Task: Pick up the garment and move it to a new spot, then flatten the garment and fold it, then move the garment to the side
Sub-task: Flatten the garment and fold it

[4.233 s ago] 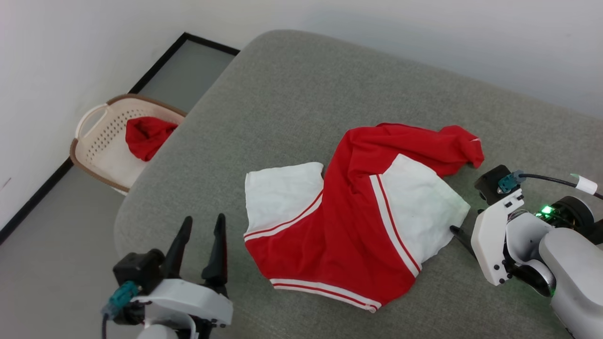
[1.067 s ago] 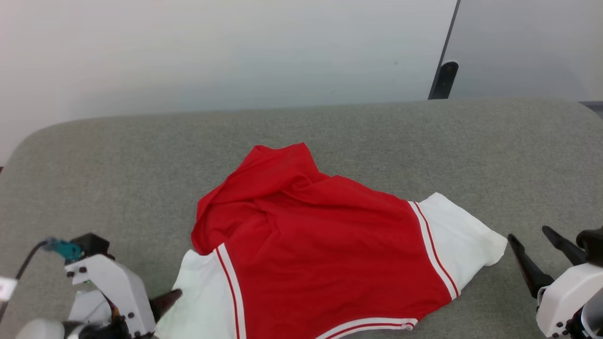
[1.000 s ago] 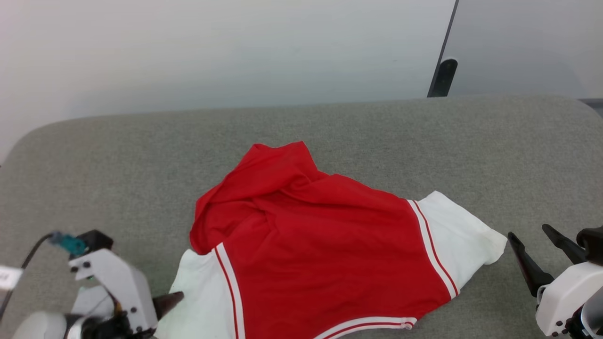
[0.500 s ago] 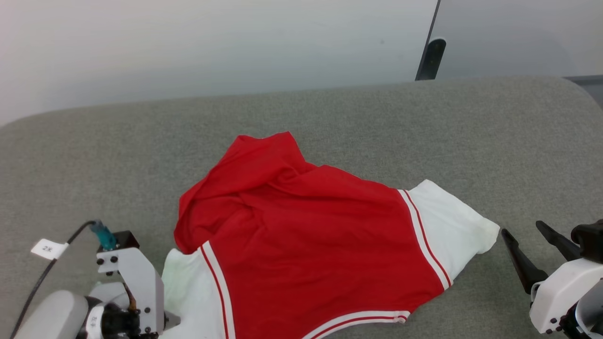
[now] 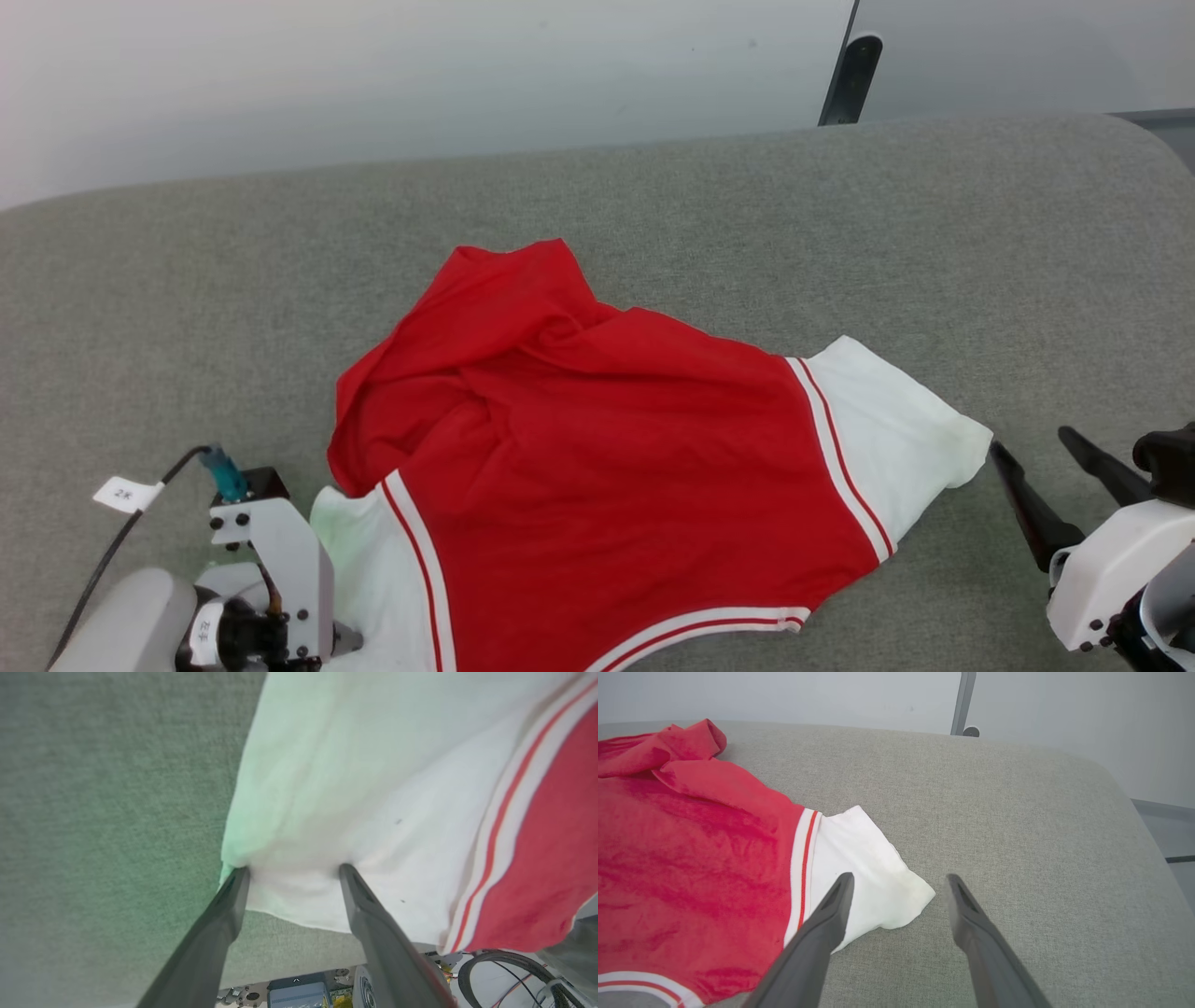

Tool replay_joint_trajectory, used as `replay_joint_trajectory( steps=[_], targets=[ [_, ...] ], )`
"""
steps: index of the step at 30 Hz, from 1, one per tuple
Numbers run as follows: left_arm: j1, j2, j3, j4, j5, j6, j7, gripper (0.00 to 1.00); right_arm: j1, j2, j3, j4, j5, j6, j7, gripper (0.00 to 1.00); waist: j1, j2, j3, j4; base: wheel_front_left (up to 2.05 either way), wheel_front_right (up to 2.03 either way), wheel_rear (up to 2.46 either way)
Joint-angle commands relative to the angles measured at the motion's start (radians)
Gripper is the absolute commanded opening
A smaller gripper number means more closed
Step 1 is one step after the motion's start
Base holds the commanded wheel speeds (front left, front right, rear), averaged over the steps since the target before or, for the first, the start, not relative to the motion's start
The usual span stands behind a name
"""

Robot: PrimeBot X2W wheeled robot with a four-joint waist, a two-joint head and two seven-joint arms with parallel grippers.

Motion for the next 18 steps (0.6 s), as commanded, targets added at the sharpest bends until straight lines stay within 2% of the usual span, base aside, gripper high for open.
replay_joint_trajectory(
  steps=[1, 3, 4, 6, 18],
  targets=[
    [0.013, -0.023, -0.014, 0.037, 0.000, -0.003, -0.025, 1.00, -0.016, 0.004, 0.003, -0.003, 0.011, -0.001, 0.008, 1.00, 0.0000, -0.0001, 0.006, -0.001, 0.00, 0.00, 0.00],
    [0.008, -0.038, -0.014, 0.061, -0.008, -0.013, -0.033, 1.00, -0.017, 0.001, 0.007, -0.009, 0.023, -0.001, 0.025, 1.00, 0.0000, -0.0001, 0.011, 0.001, 0.00, 0.00, 0.00],
    [0.006, -0.042, -0.021, 0.068, -0.012, -0.026, -0.031, 0.60, -0.018, -0.002, 0.009, -0.010, 0.030, -0.001, 0.036, 1.00, 0.0000, -0.0001, 0.013, 0.001, 0.00, 0.00, 0.00],
    [0.002, -0.053, -0.025, 0.084, -0.020, -0.035, -0.024, 0.00, -0.025, -0.008, 0.018, -0.016, 0.045, -0.001, 0.062, 1.00, 0.0000, -0.0001, 0.018, 0.003, 0.00, 0.00, 0.00],
    [-0.056, -0.102, -0.042, 0.092, -0.015, -0.055, -0.061, 0.00, -0.134, -0.068, 0.038, 0.057, 0.109, -0.001, 0.319, 1.00, 0.0000, -0.0001, 0.071, 0.039, 0.00, 0.00, 0.00]
  ],
)
